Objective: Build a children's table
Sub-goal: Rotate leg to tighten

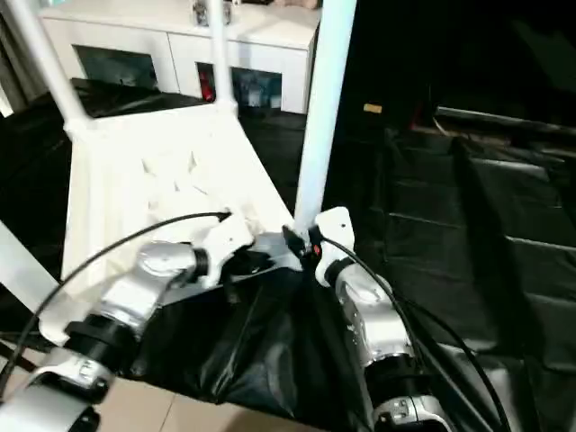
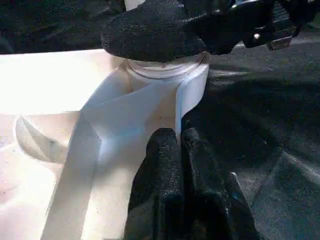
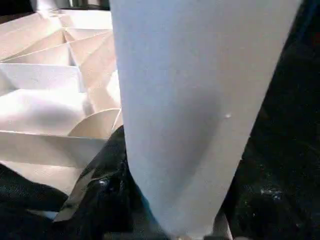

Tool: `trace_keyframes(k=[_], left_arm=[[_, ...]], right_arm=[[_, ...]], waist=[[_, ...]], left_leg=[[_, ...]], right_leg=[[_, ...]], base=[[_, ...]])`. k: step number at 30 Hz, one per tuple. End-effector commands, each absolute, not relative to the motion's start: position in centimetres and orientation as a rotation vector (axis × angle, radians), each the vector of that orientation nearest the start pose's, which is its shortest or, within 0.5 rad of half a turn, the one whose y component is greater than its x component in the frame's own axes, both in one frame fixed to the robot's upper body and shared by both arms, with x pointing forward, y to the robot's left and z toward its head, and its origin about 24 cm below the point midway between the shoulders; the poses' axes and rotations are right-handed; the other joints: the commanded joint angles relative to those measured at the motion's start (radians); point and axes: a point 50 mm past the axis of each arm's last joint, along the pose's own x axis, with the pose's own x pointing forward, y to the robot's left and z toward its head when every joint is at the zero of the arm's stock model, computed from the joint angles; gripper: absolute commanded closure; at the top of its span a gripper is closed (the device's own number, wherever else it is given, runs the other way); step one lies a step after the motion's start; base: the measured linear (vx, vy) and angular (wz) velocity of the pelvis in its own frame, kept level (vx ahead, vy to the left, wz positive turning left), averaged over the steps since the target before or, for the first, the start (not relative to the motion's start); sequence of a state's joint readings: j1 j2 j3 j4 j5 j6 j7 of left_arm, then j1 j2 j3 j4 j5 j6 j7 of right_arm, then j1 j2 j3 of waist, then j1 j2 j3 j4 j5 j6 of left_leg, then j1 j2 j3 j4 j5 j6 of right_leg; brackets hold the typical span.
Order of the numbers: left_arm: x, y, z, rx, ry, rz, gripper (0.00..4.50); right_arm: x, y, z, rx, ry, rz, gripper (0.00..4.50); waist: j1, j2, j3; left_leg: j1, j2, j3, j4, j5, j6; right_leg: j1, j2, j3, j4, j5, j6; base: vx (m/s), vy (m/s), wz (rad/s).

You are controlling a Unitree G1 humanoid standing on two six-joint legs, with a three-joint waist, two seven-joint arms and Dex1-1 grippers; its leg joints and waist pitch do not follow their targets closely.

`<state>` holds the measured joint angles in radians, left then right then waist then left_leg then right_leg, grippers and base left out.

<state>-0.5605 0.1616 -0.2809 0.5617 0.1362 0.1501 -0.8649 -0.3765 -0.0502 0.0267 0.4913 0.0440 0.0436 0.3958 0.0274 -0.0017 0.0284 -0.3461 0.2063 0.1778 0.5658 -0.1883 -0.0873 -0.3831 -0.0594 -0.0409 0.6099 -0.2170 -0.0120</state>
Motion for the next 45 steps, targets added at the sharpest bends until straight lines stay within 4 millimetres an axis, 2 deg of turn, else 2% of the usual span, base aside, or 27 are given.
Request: trace_keyframes(k=[1,3,4,7,8,9,12,13,17,18,20,21,24,25,28,30,31,33,34,35,36,38,41,42,43,44,45], left_arm=[[30.0,5.4,2.7,0.399,0.383,-1.24,4.5],[29.9,5.6,2.6,0.401,0.385,-1.242,4.5],[29.9,5.8,2.5,0.404,0.391,-1.235,4.5],[29.9,6.1,2.5,0.409,0.396,-1.228,4.5],[29.9,6.6,2.5,0.418,0.401,-1.224,4.5],[29.9,6.7,2.5,0.42,0.401,-1.224,4.5],[29.9,7.2,2.4,0.427,0.402,-1.238,4.5],[29.8,7.2,2.4,0.428,0.403,-1.243,4.5],[29.5,7.5,2.3,0.431,0.402,-1.268,4.5],[29.5,7.5,2.3,0.431,0.402,-1.268,4.5],[29.4,7.8,2.3,0.435,0.401,-1.283,4.5],[29.2,8.1,2.3,0.448,0.393,-1.31,4.5],[28.9,8.2,2.5,0.45,0.365,-1.358,4.5],[28.6,8.2,2.7,0.463,0.326,-1.427,4.5],[28.2,7.9,3.0,0.433,0.284,-1.51,4.5],[27.9,7.4,3.4,0.404,0.234,-1.578,4.5],[27.6,7.0,3.7,0.393,0.207,-1.636,4.5],[27.2,6.6,3.9,0.369,0.176,-1.705,4.5],[27.0,6.5,4.0,0.37,0.162,-1.735,4.5],[27.0,6.4,4.0,0.384,0.149,-1.755,4.5],[27.0,6.4,3.9,0.402,0.149,-1.769,4.5],[27.2,6.7,3.6,0.451,0.155,-1.77,4.5],[28.4,7.9,3.2,0.54,0.152,-1.661,4.5],[28.7,8.5,3.2,0.556,0.152,-1.622,4.5],[28.7,8.5,3.2,0.556,0.152,-1.622,4.5],[28.9,8.8,3.1,0.562,0.152,-1.605,4.5],[29.3,10.1,3.4,0.543,0.141,-1.568,4.5]], right_arm=[[30.8,-10.5,1.2,-0.062,0.249,0.532,2.16],[30.8,-10.9,1.4,-0.082,0.236,0.54,1.81],[30.9,-11.3,1.5,-0.094,0.227,0.545,1.81],[30.8,-12.0,1.8,-0.102,0.222,0.569,1.43],[30.4,-12.7,2.2,-0.099,0.224,0.655,1.43],[30.3,-12.8,2.3,-0.098,0.224,0.672,1.38],[29.5,-14.3,2.6,-0.135,0.238,0.771,1.1],[29.3,-14.7,2.7,-0.138,0.244,0.793,1.1],[28.3,-17.2,3.2,-0.158,0.249,0.836,1.1],[28.3,-17.2,3.2,-0.158,0.249,0.836,1.1],[27.8,-18.7,3.7,-0.16,0.248,0.843,1.1],[27.0,-20.4,4.5,-0.164,0.244,0.847,1.1],[26.5,-22.1,5.3,-0.152,0.229,0.81,1.1],[26.4,-23.9,6.1,-0.134,0.213,0.727,1.1],[26.5,-25.2,6.6,-0.132,0.19,0.628,1.1],[26.6,-26.1,6.7,-0.117,0.182,0.549,1.1],[26.6,-26.6,6.6,-0.123,0.182,0.496,1.1],[26.6,-26.9,6.5,-0.133,0.184,0.453,1.1],[26.5,-26.8,6.5,-0.135,0.185,0.448,1.1],[26.4,-26.6,6.4,-0.134,0.184,0.454,1.1],[26.3,-26.3,6.4,-0.129,0.182,0.465,1.1],[26.1,-25.5,6.2,-0.12,0.183,0.488,1.1],[26.1,-24.2,6.0,-0.103,0.177,0.505,1.1],[26.1,-23.8,5.9,-0.095,0.173,0.515,1.1],[26.1,-23.8,5.9,-0.095,0.173,0.515,1.1],[26.1,-23.5,5.9,-0.089,0.171,0.519,1.1],[26.3,-22.5,5.8,-0.073,0.16,0.534,1.1]], waist=[[-0.001,0.003,-0.034],[0.0,0.003,-0.035],[0.0,0.009,-0.035],[0.007,0.007,-0.04],[0.007,0.01,-0.041],[0.01,0.008,-0.043],[0.011,0.006,-0.043],[0.01,0.005,-0.044],[0.01,0.001,-0.04],[0.01,0.001,-0.039],[0.013,0.002,-0.037],[0.014,0.001,-0.039],[0.017,0.001,-0.039],[0.016,0.001,-0.04],[0.015,0.007,-0.041],[0.017,0.008,-0.042],[0.02,0.014,-0.044],[0.027,0.012,-0.043],[0.033,0.014,-0.043],[0.038,0.023,-0.044],[0.039,0.021,-0.043],[0.049,0.021,-0.042],[0.047,0.017,-0.041],[0.042,0.01,-0.039],[0.042,0.014,-0.04],[0.036,0.008,-0.037],[0.031,0.005,-0.038]], left_leg=[[-0.005,0.023,-0.007,-0.065,-0.238,0.017],[-0.006,0.022,-0.007,-0.064,-0.233,0.02],[-0.005,0.022,-0.007,-0.064,-0.227,0.021],[0.0,0.024,-0.002,-0.057,-0.193,0.036],[-0.005,0.022,-0.003,-0.056,-0.172,0.045],[-0.007,0.023,-0.004,-0.053,-0.147,0.058],[-0.012,0.02,-0.004,-0.05,-0.115,0.088],[-0.012,0.02,-0.004,-0.049,-0.119,0.091],[-0.009,0.023,-0.003,-0.05,-0.164,0.088],[-0.008,0.024,-0.003,-0.051,-0.166,0.088],[-0.007,0.025,-0.003,-0.051,-0.18,0.088],[-0.007,0.025,-0.003,-0.051,-0.175,0.091],[-0.011,0.023,-0.004,-0.049,-0.151,0.106],[-0.013,0.02,-0.004,-0.048,-0.148,0.109],[-0.01,0.02,-0.002,-0.048,-0.144,0.101],[-0.006,0.022,-0.002,-0.046,-0.132,0.101],[-0.005,0.022,-0.001,-0.045,-0.125,0.102],[-0.002,0.021,0.001,-0.044,-0.118,0.106],[-0.001,0.021,0.004,-0.043,-0.122,0.109],[-0.001,0.023,0.005,-0.042,-0.12,0.111],[-0.001,0.024,0.006,-0.042,-0.123,0.111],[-0.006,0.022,0.005,-0.042,-0.124,0.108],[-0.008,0.022,0.003,-0.044,-0.146,0.092],[-0.009,0.02,0.001,-0.046,-0.168,0.08],[-0.007,0.021,0.0,-0.047,-0.171,0.074],[-0.009,0.02,0.0,-0.049,-0.183,0.068],[-0.008,0.019,-0.001,-0.05,-0.185,0.063]], right_leg=[[0.033,-0.066,0.045,-0.091,-0.188,-0.174],[0.035,-0.067,0.044,-0.089,-0.18,-0.177],[0.034,-0.066,0.044,-0.089,-0.172,-0.181],[0.035,-0.063,0.046,-0.081,-0.077,-0.207],[0.042,-0.062,0.045,-0.075,-0.03,-0.217],[0.047,-0.061,0.044,-0.07,0.022,-0.221],[0.054,-0.061,0.041,-0.065,0.099,-0.232],[0.054,-0.062,0.04,-0.066,0.092,-0.232],[0.051,-0.066,0.04,-0.081,-0.054,-0.219],[0.05,-0.067,0.04,-0.082,-0.064,-0.219],[0.047,-0.065,0.041,-0.086,-0.097,-0.21],[0.049,-0.065,0.041,-0.084,-0.09,-0.209],[0.051,-0.063,0.04,-0.081,-0.048,-0.21],[0.052,-0.065,0.039,-0.08,-0.056,-0.209],[0.047,-0.065,0.039,-0.085,-0.098,-0.202],[0.045,-0.065,0.04,-0.083,-0.076,-0.21],[0.045,-0.064,0.041,-0.078,-0.048,-0.22],[0.043,-0.063,0.041,-0.078,-0.04,-0.224],[0.042,-0.064,0.042,-0.078,-0.045,-0.226],[0.042,-0.064,0.042,-0.077,-0.049,-0.221],[0.042,-0.063,0.041,-0.078,-0.051,-0.218],[0.044,-0.063,0.039,-0.078,-0.073,-0.191],[0.045,-0.066,0.037,-0.08,-0.122,-0.168],[0.044,-0.065,0.037,-0.085,-0.17,-0.147],[0.043,-0.068,0.038,-0.084,-0.183,-0.145],[0.042,-0.068,0.038,-0.089,-0.22,-0.137],[0.04,-0.068,0.039,-0.09,-0.242,-0.133]], base=[[0.0,0.0,0.0],[0.0,0.0,0.0],[0.0,0.0,0.0],[0.0,0.0,0.0],[0.0,0.0,0.0],[0.0,0.0,0.0],[0.0,0.0,0.0],[0.0,0.0,0.0],[0.0,0.0,0.0],[0.0,0.0,0.0],[0.0,0.0,0.0],[0.0,0.0,0.0],[0.0,0.0,0.0],[0.0,0.0,0.0],[0.0,0.0,0.0],[0.0,0.0,0.0],[0.0,0.0,0.0],[0.0,0.0,0.0],[0.0,0.0,0.0],[0.0,0.0,0.0],[0.0,0.0,0.0],[0.0,0.0,0.0],[0.0,0.0,0.0],[0.0,0.0,0.0],[0.0,0.0,0.0],[0.0,0.0,0.0],[0.0,0.0,0.0]])
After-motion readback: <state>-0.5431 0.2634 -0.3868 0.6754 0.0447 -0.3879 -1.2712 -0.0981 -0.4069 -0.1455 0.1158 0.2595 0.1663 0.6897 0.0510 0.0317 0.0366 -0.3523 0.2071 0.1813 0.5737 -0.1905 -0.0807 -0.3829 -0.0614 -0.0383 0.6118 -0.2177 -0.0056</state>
